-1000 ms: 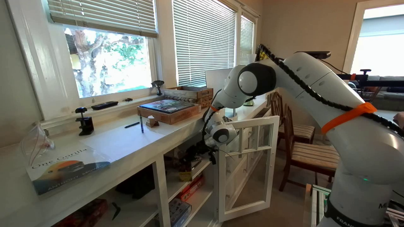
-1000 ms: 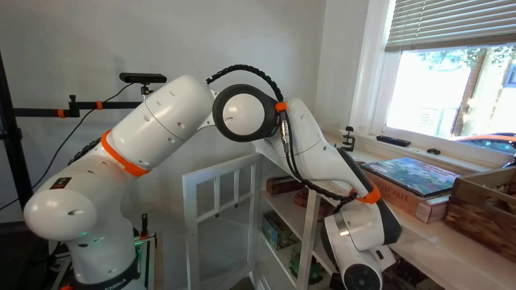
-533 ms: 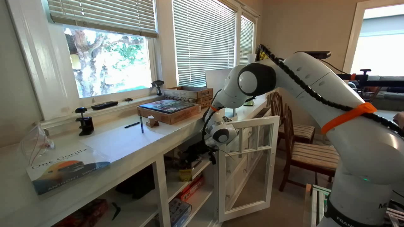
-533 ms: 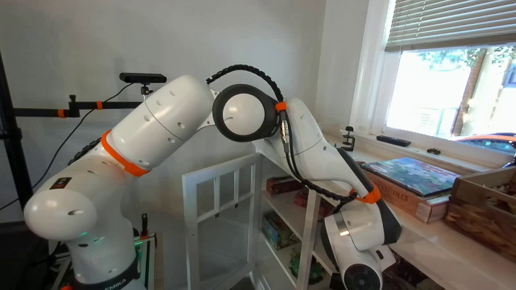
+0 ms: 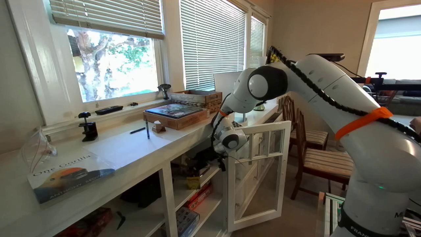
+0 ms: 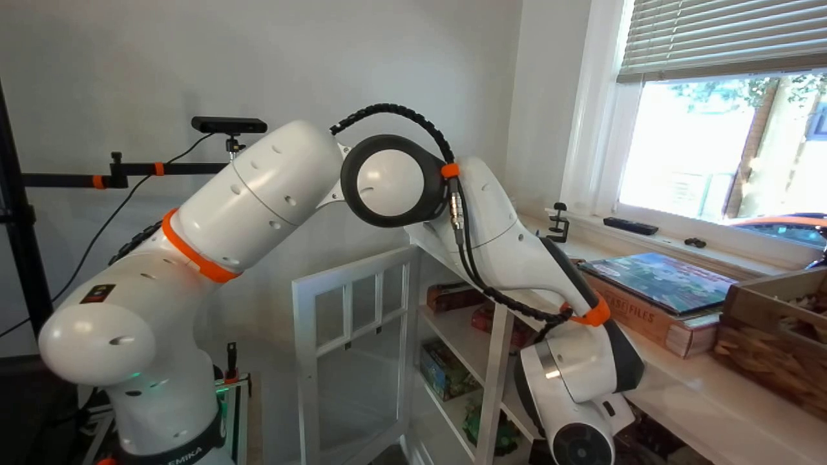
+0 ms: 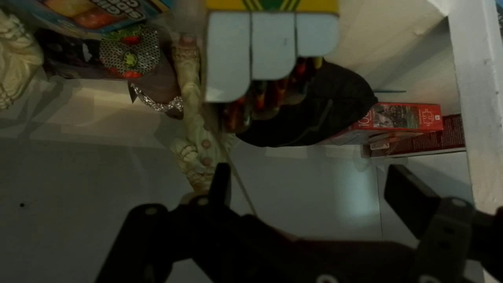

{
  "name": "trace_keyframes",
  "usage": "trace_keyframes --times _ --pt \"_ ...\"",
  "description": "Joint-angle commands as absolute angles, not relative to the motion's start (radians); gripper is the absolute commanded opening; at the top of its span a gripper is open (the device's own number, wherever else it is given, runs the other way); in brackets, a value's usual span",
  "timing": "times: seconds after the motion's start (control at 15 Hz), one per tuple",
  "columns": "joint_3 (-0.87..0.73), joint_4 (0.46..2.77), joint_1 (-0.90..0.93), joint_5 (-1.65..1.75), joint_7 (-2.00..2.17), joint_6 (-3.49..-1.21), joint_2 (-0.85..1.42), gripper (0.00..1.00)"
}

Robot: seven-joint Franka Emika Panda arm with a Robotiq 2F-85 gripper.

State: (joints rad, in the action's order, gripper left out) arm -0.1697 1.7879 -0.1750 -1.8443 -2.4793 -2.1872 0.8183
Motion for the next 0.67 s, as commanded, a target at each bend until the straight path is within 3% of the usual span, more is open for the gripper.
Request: trace_keyframes --times 0.0,0.6 --pt "-0.188 1.772 -0.143 -1.789 -2.464 -2.214 0.821 1.00" --pt "-0.183 1.791 -0.134 -1.920 -2.681 -2.316 0.795 1.00"
